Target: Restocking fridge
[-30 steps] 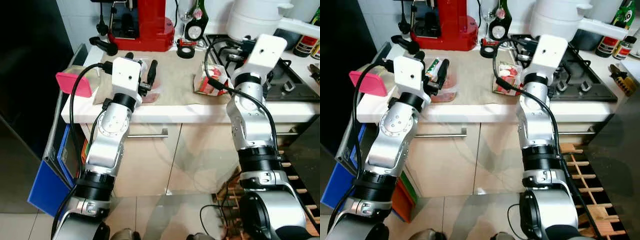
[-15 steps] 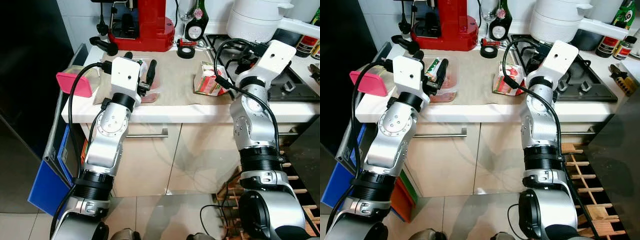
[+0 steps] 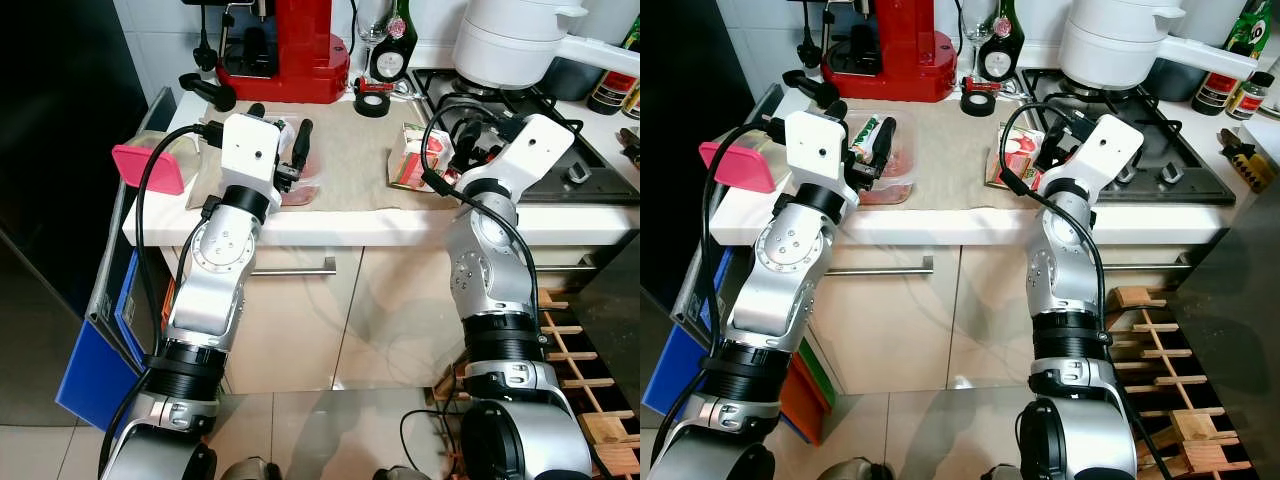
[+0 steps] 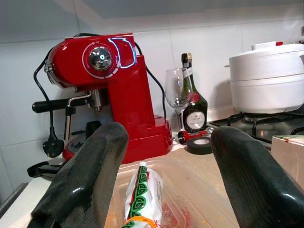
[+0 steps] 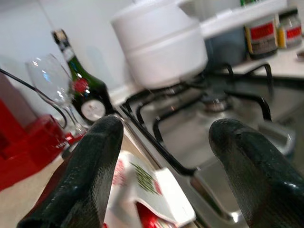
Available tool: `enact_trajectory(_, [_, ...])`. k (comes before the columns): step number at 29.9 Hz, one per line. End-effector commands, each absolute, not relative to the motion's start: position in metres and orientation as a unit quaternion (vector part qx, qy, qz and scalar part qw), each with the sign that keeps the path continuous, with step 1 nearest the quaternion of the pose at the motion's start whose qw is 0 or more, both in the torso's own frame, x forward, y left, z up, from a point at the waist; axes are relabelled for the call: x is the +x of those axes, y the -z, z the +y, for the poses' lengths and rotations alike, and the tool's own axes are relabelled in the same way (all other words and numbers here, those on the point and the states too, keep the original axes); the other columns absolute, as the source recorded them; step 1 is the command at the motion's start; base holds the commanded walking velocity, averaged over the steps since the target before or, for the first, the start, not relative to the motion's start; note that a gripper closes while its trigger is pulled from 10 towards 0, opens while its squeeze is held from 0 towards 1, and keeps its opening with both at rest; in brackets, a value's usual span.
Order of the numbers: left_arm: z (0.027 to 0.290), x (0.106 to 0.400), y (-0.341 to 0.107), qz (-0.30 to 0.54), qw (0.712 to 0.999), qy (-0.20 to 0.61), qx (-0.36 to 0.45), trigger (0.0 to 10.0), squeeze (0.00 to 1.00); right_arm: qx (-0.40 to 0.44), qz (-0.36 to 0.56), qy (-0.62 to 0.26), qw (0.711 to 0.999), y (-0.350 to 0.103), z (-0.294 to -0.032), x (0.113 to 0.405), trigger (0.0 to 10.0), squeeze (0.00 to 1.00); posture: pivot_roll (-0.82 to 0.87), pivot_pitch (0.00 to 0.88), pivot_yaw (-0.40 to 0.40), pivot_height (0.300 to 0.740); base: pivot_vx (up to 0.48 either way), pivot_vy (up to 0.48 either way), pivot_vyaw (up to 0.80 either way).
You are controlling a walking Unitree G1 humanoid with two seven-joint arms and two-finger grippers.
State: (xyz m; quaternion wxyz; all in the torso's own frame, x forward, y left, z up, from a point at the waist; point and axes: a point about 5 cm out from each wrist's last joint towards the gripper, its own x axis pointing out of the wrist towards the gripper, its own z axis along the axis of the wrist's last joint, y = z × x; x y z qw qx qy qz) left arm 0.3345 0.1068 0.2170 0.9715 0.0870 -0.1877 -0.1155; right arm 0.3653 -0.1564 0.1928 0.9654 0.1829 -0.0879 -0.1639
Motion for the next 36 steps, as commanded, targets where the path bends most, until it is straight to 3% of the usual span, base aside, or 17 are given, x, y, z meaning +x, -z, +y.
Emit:
enact_trajectory(1, [0.107, 0.335, -0.222, -0.192, 0.970, 0.117, 0.089, 10.0, 0.00, 0.194, -0.087, 0.170, 0.962, -0.197, -0.159, 0.369, 10.0, 0.00, 0.00, 0.000, 0.005, 0.740, 0.000, 0.000, 0.00])
enact_trajectory(10, [0.109, 0.334, -0.224, -0.196, 0.970, 0.116, 0.091, 10.0, 0.00, 0.276, -0.060, 0.174, 0.943, -0.191, -0.167, 0.377, 10.0, 0.00, 0.01, 0.000, 0.009, 0.740, 0.000, 0.000, 0.00])
enact_trajectory(16, [0.113, 0.329, -0.215, -0.171, 0.973, 0.149, 0.048, 10.0, 0.00, 0.323, -0.039, 0.163, 0.931, -0.186, -0.164, 0.383, 10.0, 0.00, 0.01, 0.005, 0.012, 0.740, 0.000, 0.000, 0.00])
enact_trajectory(20, [0.104, 0.309, -0.226, -0.166, 0.947, 0.274, -0.026, 10.0, 0.00, 0.346, -0.031, 0.151, 0.926, -0.183, -0.160, 0.384, 10.0, 0.00, 0.03, 0.013, 0.014, 0.740, 0.000, 0.000, 0.00])
enact_trajectory(26, [0.117, 0.288, -0.248, -0.118, 0.886, 0.448, -0.003, 10.0, 0.00, 0.384, -0.021, 0.129, 0.914, -0.181, -0.149, 0.388, 10.0, 0.00, 0.06, 0.011, 0.009, 0.740, 0.000, 0.000, 0.00])
enact_trajectory(31, [0.110, 0.277, -0.231, -0.079, 0.865, 0.495, 0.016, 10.0, 0.00, 0.395, -0.011, 0.129, 0.910, -0.176, -0.146, 0.390, 10.0, 0.00, 0.07, 0.007, 0.009, 0.740, 0.000, 0.000, 0.00])
enact_trajectory(36, [0.104, 0.272, -0.222, -0.086, 0.864, 0.496, 0.014, 10.0, 0.00, 0.402, -0.006, 0.128, 0.906, -0.174, -0.145, 0.390, 10.0, 0.00, 0.07, 0.005, 0.011, 0.740, 0.000, 0.000, 0.00])
